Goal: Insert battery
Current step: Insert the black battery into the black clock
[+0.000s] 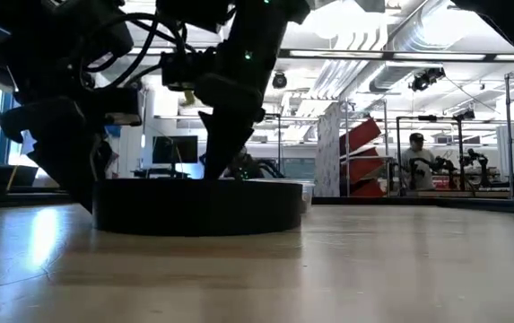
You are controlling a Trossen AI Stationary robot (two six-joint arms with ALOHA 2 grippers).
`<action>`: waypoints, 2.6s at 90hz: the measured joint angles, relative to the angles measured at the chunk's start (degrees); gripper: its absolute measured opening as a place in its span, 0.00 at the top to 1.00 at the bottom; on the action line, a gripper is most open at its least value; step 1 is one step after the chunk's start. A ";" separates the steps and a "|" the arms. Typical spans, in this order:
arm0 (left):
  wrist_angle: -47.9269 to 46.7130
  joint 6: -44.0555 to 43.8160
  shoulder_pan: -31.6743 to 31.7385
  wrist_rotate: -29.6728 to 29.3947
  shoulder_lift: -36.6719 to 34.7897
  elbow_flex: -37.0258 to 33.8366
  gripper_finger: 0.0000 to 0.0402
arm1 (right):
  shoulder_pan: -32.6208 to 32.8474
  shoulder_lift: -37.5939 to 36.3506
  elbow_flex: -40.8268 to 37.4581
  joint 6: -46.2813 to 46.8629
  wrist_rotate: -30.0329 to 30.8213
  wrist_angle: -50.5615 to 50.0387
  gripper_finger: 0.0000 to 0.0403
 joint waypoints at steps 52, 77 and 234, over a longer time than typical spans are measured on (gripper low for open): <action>-2.05 0.39 0.50 -0.02 -0.37 0.08 0.47 | 0.12 0.16 -2.52 -0.49 1.83 6.24 1.00; -7.36 -0.57 -0.14 -4.00 -6.36 0.06 0.47 | 3.76 -4.41 3.29 -1.50 8.69 -5.14 1.00; 50.03 19.62 -18.31 -16.55 28.56 6.19 0.67 | 30.05 -24.48 -41.25 37.04 32.36 27.58 0.64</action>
